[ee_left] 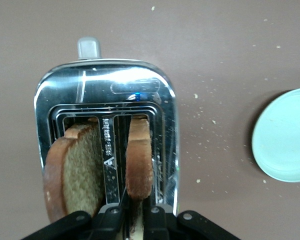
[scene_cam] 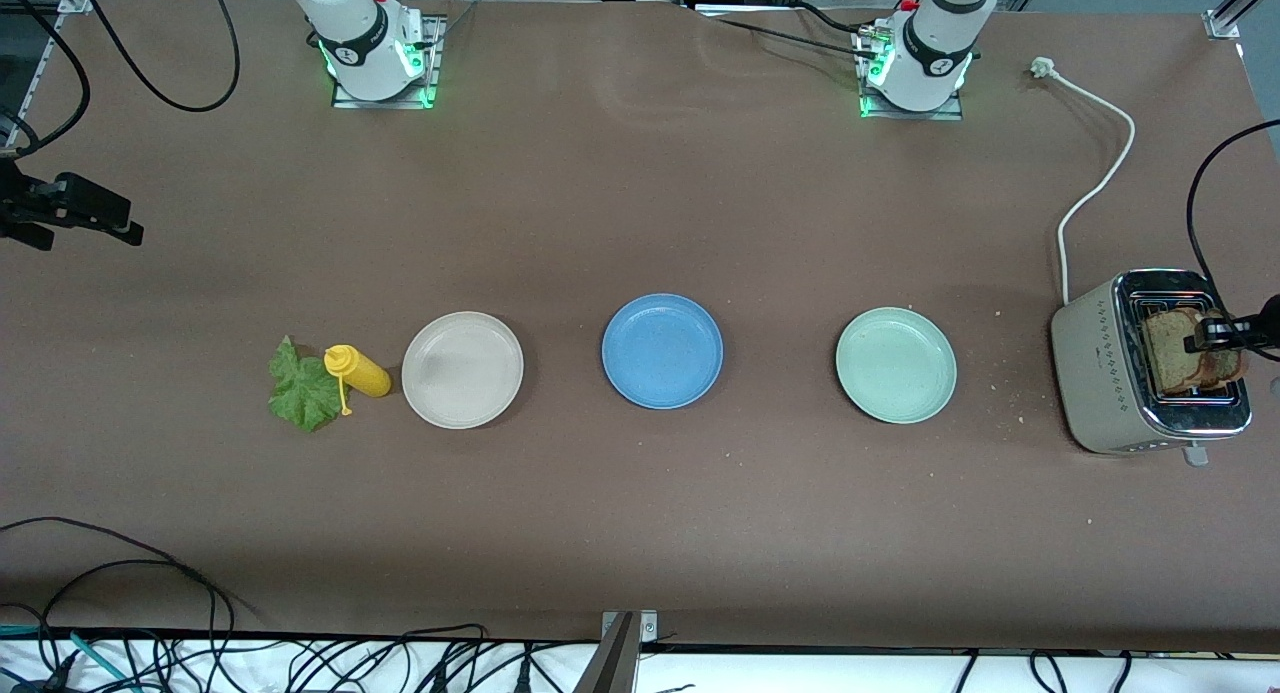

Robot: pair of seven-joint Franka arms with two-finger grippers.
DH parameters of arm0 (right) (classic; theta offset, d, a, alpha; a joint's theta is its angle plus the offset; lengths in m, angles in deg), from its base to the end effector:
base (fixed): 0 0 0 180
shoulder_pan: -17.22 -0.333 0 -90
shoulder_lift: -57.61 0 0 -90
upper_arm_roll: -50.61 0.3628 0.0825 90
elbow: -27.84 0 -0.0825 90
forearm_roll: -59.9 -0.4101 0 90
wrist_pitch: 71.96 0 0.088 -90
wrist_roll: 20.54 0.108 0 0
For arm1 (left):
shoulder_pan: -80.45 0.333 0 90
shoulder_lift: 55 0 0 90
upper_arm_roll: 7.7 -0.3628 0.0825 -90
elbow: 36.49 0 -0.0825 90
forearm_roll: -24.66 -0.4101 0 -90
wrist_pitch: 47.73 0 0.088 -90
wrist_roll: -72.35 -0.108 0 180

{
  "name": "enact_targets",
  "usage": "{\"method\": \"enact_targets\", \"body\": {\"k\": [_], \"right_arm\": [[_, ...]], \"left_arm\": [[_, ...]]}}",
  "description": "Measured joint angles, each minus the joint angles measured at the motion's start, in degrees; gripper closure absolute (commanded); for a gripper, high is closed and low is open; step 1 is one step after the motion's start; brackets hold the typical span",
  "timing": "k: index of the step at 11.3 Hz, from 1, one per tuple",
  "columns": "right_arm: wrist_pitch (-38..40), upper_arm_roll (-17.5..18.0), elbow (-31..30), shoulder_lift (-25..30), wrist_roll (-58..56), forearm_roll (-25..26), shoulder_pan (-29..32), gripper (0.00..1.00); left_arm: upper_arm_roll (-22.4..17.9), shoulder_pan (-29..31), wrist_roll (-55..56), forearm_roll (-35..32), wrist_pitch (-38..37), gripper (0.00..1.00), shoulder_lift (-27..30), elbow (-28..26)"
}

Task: Make sandwich in blue plate with both arms
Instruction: 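Grasp the bread slice and lift it out of the toaster, then carry the bread slice with the left gripper onto the blue plate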

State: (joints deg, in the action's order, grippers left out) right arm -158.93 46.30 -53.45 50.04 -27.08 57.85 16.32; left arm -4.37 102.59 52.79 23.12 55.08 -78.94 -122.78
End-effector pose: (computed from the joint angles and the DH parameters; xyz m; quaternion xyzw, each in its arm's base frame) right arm 0.6216 -0.0293 0.6618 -0.9994 -0.0282 0.0151 0.0143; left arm 0.6685 0.2368 0.4486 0.9979 -0.0086 -0.0611 0.0202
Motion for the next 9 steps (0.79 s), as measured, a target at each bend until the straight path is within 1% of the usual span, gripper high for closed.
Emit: {"method": "enact_targets", "body": {"k": [1,3,5,7,9], "right_arm": [[0.0,0.0,0.0,0.0,0.0,0.0,0.0,0.00],[0.0,0.0,0.0,0.0,0.0,0.0,0.0,0.00],[0.0,-0.2,0.0,0.0,-0.1,0.0,0.1,0.00],[0.0,-0.3,0.0,0.0,-0.1,0.0,0.1,0.00],[0.0,-0.3,0.0,0.0,-0.1,0.0,0.1,0.00]], "left_arm": [[0.4,-0.6,0.0,-0.4,-2.6,1.00,1.3,0.9],[0.8,-3.5,0.0,-0.8,-10.6,1.00,4.0,4.3],[1.1,-9.0,0.2,-0.9,-18.0,1.00,5.4,8.4],[1.5,-14.1,0.6,0.1,-21.9,1.00,5.6,10.0],[3.3,-17.1,1.1,5.5,-23.1,1.00,5.0,9.8]]}}
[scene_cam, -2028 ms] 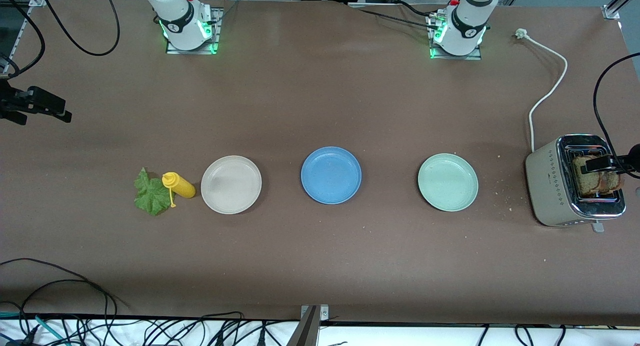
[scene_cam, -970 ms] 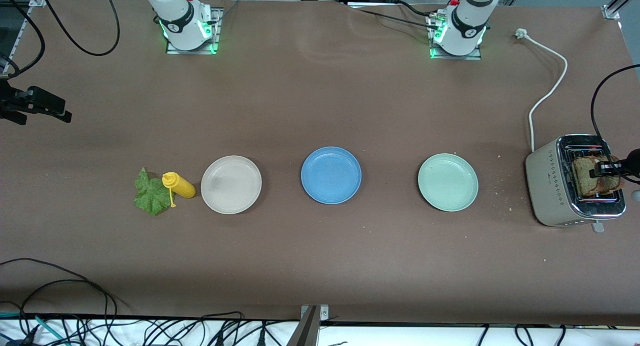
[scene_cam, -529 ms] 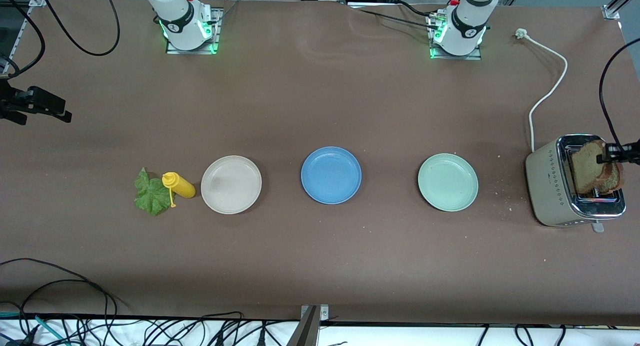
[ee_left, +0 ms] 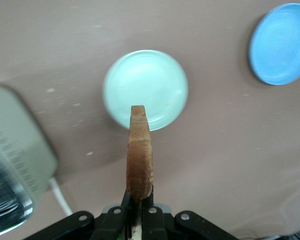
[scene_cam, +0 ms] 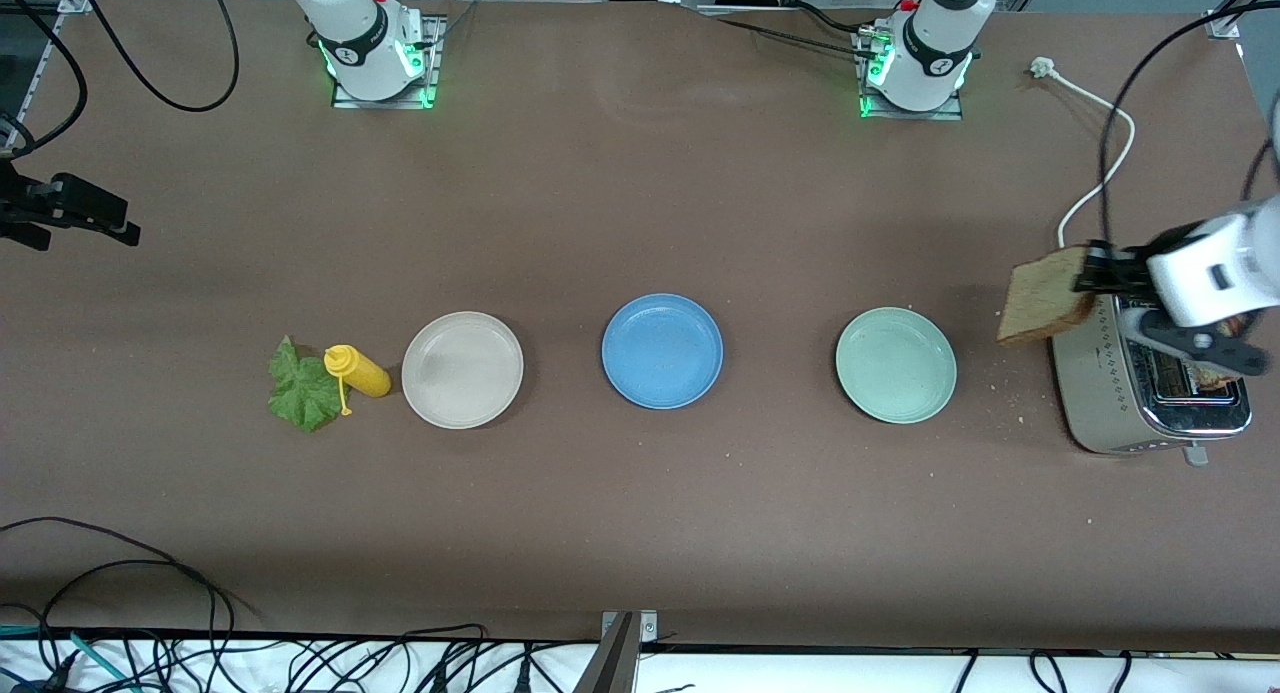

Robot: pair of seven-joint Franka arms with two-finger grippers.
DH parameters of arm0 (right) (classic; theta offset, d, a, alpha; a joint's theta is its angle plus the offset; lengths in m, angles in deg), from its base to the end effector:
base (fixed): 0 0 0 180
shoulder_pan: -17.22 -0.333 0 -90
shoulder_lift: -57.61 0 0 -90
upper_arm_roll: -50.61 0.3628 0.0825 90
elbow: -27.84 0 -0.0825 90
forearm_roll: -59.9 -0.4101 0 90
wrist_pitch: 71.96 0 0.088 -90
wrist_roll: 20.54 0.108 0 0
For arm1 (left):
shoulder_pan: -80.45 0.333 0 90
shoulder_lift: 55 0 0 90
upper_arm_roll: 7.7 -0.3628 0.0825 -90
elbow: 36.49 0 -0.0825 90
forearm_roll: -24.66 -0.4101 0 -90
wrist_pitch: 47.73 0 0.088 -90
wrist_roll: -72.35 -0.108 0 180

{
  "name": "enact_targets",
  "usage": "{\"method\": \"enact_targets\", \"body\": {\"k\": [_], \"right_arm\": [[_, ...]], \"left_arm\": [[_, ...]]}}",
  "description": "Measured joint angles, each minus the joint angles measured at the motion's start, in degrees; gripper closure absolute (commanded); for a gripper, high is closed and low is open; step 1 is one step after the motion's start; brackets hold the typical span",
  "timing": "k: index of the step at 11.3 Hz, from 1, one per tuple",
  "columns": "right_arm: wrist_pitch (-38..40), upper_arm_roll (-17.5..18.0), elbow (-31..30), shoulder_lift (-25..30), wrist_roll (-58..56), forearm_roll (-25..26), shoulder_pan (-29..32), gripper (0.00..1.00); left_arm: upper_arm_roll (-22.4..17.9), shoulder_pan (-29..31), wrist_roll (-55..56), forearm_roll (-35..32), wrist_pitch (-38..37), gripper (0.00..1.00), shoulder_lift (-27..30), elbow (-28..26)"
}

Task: Make sandwich in blue plate with both arms
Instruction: 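Carry the bread slice with the left gripper onto the blue plate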

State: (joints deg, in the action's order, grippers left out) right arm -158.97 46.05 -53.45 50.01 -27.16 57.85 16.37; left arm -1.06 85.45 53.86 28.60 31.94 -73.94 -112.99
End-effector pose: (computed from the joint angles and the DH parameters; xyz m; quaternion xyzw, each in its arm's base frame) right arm 0.6217 -0.0324 0.6616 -0.9994 -0.0263 0.0150 0.0140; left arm 0.6666 -0.0146 0.5666 0.9739 -0.1739 -0.1266 0.0727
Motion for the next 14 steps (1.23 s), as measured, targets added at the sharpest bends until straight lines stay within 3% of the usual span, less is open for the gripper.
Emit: {"method": "enact_targets", "body": {"k": [5,11,14], "right_arm": [[0.0,0.0,0.0,0.0,0.0,0.0,0.0,0.00],[0.0,0.0,0.0,0.0,0.0,0.0,0.0,0.00],[0.0,0.0,0.0,0.0,0.0,0.0,0.0,0.00]], "left_arm": [[1.4,-9.5,5.4,21.7,1.3,1.00,-9.1,-0.6],[1.4,-15.2,5.5,46.6,17.5,1.00,-24.5,-1.0],[1.4,-17.1,5.4,52.2,23.1,1.00,-29.2,-1.0]]}}
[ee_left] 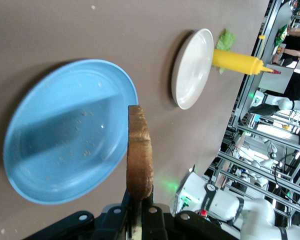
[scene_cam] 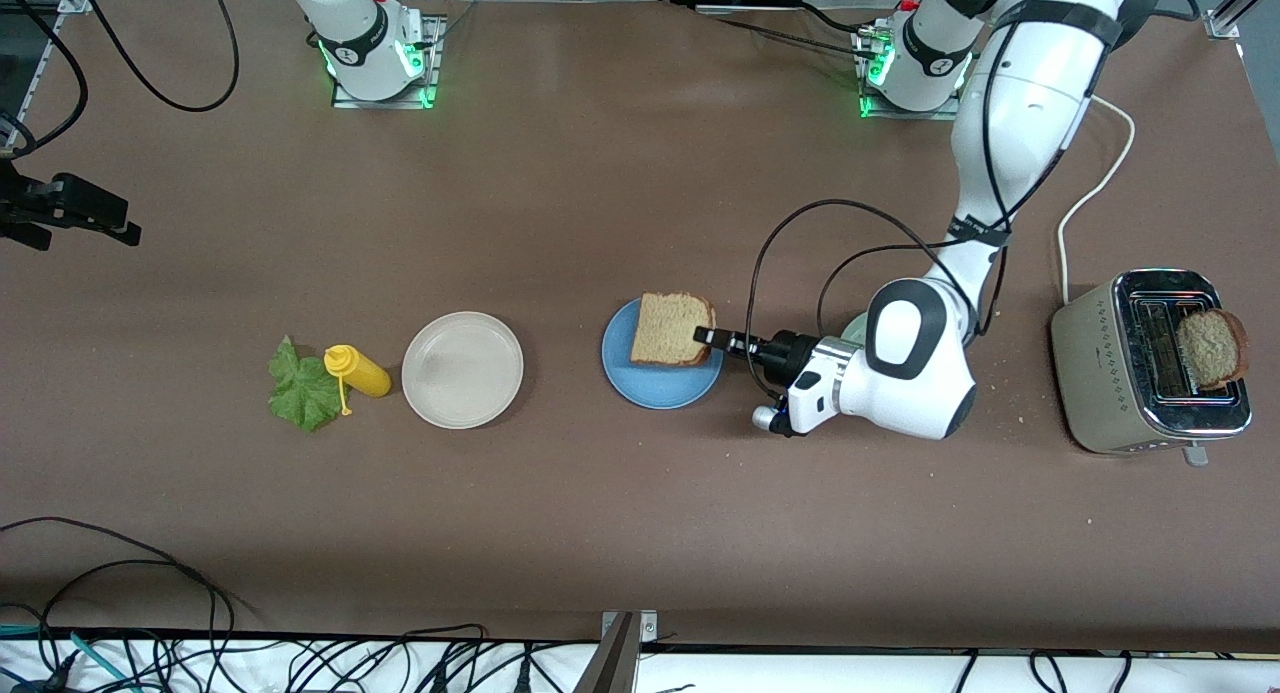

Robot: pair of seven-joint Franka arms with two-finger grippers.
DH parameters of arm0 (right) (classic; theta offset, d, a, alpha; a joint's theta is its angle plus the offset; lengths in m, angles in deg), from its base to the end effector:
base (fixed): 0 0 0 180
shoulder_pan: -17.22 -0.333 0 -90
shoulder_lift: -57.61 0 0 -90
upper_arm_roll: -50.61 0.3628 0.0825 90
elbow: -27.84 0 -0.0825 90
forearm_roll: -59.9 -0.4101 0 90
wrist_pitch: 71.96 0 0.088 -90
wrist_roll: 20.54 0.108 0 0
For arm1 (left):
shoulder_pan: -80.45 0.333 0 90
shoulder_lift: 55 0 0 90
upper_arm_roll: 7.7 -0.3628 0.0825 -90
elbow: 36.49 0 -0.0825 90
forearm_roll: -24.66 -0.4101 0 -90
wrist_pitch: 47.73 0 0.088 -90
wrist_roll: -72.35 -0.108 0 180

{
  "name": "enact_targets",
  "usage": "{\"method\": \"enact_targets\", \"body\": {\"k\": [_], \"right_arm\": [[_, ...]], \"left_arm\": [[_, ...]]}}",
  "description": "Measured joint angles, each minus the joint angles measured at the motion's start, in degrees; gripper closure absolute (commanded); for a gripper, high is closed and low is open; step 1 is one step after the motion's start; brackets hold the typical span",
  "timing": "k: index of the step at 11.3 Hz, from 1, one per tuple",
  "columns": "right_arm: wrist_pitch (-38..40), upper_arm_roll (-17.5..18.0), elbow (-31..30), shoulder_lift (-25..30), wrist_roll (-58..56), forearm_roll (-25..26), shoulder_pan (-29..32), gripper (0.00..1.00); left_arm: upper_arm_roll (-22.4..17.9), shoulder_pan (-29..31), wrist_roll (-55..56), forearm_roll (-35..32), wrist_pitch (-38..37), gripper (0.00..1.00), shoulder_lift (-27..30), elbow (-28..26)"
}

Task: Make sandwich in blue plate with both arms
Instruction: 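Carry the bread slice with the left gripper onto the blue plate, then open the left gripper and raise it back toward the toaster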

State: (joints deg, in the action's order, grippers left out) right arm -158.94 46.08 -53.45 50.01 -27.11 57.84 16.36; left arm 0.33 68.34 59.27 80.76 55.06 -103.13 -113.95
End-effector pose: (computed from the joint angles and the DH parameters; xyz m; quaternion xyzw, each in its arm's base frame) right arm 0.6216 -0.0319 0.6615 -0.9994 -0.0262 0.0153 0.0142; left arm 0.7089 -0.3075 0.2510 0.8603 -0.0460 -0.2002 0.4666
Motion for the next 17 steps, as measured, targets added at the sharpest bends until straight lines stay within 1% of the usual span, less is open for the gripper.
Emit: {"method": "enact_targets", "body": {"k": [1,2,3,4,7,8,10,13,15,16,17], "right_arm": [[0.0,0.0,0.0,0.0,0.0,0.0,0.0,0.00],[0.0,0.0,0.0,0.0,0.0,0.0,0.0,0.00],[0.0,0.0,0.0,0.0,0.0,0.0,0.0,0.00],[0.0,0.0,0.0,0.0,0.0,0.0,0.0,0.00],[0.0,0.0,0.0,0.0,0.0,0.0,0.0,0.00],[0.0,0.0,0.0,0.0,0.0,0.0,0.0,0.00],[0.0,0.0,0.0,0.0,0.0,0.0,0.0,0.00],[0.0,0.0,0.0,0.0,0.0,0.0,0.0,0.00],[0.0,0.0,0.0,0.0,0.0,0.0,0.0,0.00],[0.0,0.0,0.0,0.0,0.0,0.0,0.0,0.00],[0.0,0.0,0.0,0.0,0.0,0.0,0.0,0.00]], "left_arm": [[0.0,-0.1,-1.2,0.1,1.2,1.00,-1.1,0.0],[-0.1,0.0,-3.5,0.2,2.0,0.75,-2.1,0.0],[-0.1,0.0,-5.6,0.2,2.5,0.02,-2.8,0.0],[-0.1,0.0,-6.7,0.3,2.6,0.00,-3.3,0.0],[-0.4,0.0,-7.8,0.3,2.8,0.00,-3.7,0.3],[-0.7,0.2,-8.0,-0.9,2.8,0.00,-3.6,0.7],[-0.9,0.9,-8.3,-6.5,2.9,0.00,-2.8,1.7],[-1.3,1.8,-8.2,-15.2,2.9,0.00,0.6,2.2],[-2.2,3.3,-8.2,-24.5,2.6,0.00,4.5,2.4],[-2.4,4.7,-8.1,-28.7,1.1,0.00,7.2,2.5],[-2.6,6.2,-7.4,-31.4,-1.6,0.00,10.0,2.5]]}}
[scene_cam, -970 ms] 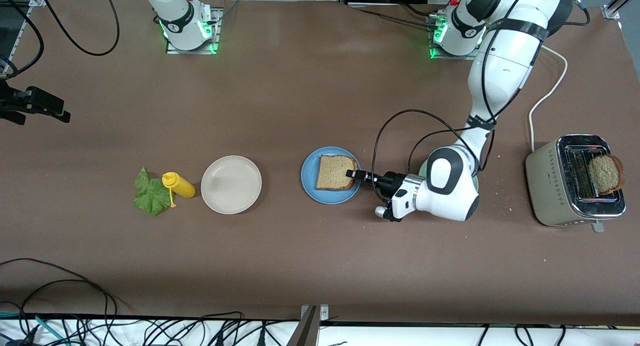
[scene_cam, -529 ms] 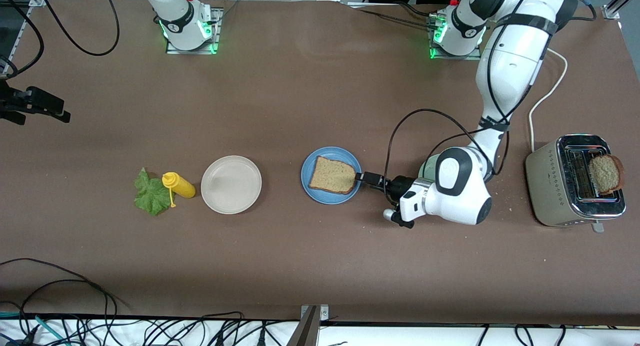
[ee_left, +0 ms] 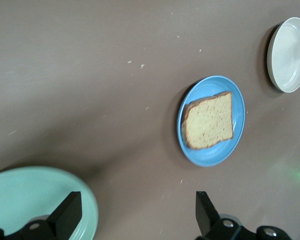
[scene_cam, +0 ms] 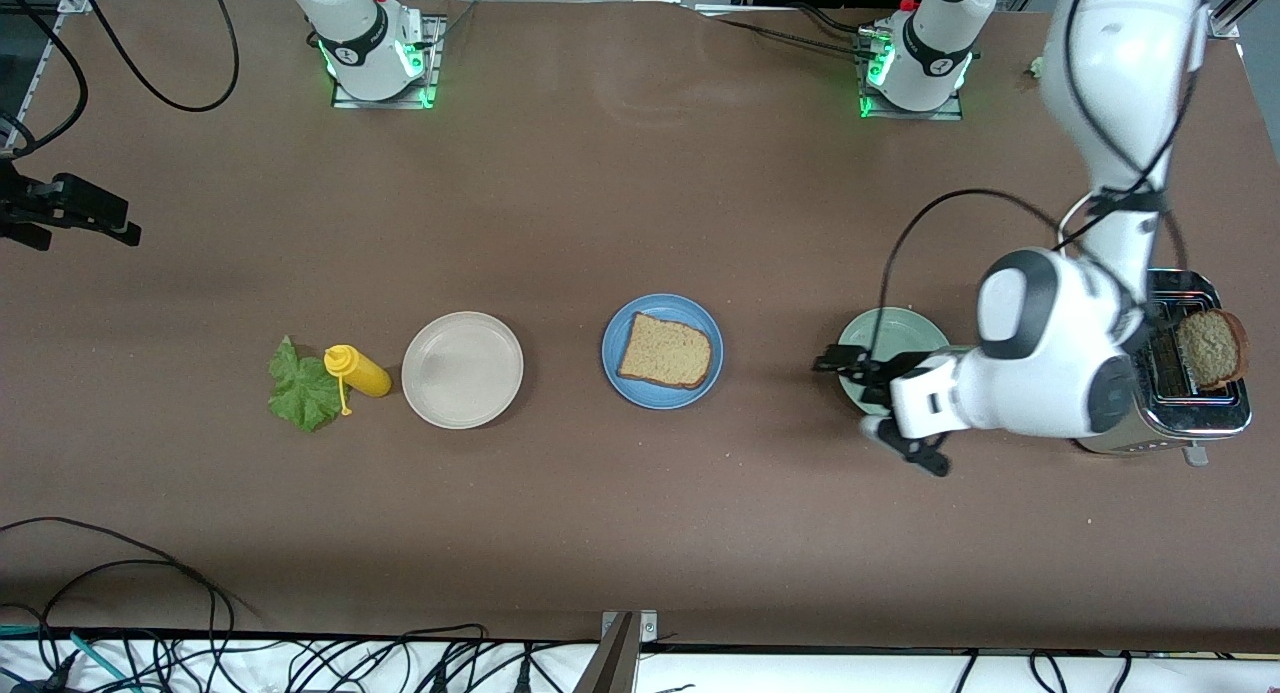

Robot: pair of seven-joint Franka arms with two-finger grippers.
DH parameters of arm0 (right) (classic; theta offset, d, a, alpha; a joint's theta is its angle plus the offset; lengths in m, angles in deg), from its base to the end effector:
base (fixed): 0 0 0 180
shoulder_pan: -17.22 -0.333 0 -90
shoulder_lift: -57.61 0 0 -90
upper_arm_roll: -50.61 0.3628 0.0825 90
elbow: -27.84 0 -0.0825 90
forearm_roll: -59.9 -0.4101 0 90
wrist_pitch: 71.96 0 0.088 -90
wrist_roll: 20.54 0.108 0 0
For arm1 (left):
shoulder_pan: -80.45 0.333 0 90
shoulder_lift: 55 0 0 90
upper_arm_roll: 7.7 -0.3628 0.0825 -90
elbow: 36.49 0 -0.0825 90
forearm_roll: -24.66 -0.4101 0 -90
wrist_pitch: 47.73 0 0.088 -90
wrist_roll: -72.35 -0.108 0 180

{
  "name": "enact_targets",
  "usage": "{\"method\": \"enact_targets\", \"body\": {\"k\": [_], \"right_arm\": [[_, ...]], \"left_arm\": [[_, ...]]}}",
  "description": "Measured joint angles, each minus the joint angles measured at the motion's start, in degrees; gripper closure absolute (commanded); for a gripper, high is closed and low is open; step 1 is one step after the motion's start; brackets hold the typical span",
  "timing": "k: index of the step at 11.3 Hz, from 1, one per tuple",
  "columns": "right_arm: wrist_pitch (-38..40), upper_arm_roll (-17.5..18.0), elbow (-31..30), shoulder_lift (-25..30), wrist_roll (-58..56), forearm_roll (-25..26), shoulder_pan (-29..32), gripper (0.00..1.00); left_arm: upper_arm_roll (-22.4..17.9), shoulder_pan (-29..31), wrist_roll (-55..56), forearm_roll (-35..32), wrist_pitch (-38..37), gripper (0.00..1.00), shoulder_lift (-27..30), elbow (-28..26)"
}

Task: Make sandwich in blue plate with both arms
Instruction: 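Open the left gripper and raise it back toward the toaster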

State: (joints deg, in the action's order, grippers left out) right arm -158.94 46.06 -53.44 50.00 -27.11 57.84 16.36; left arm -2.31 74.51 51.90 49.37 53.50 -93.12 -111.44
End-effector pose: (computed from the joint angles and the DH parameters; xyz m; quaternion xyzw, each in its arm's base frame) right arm 0.6217 -0.0321 0.6615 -0.9994 -0.0260 0.0153 0.0141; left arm 0.7473 -0.1698 0.3702 0.9469 -0.1972 -0.0803 0.2408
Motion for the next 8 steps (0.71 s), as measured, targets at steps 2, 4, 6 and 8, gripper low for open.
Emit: {"method": "enact_targets", "body": {"k": [2,4,6,8], "right_arm": [[0.0,0.0,0.0,0.0,0.0,0.0,0.0,0.00],[0.0,0.0,0.0,0.0,0.0,0.0,0.0,0.00],[0.0,0.0,0.0,0.0,0.0,0.0,0.0,0.00],[0.0,0.0,0.0,-0.1,0.0,0.0,0.0,0.00]], "left_arm": [[-0.2,2.5,3.7,-8.1,-5.5,0.00,5.7,0.0],[0.0,2.8,10.0,-19.1,-10.1,0.00,11.7,0.1],[0.2,2.2,17.5,-22.8,-14.8,0.00,16.6,0.0],[0.1,2.2,19.9,-23.0,-16.4,0.00,19.5,-0.2]]}}
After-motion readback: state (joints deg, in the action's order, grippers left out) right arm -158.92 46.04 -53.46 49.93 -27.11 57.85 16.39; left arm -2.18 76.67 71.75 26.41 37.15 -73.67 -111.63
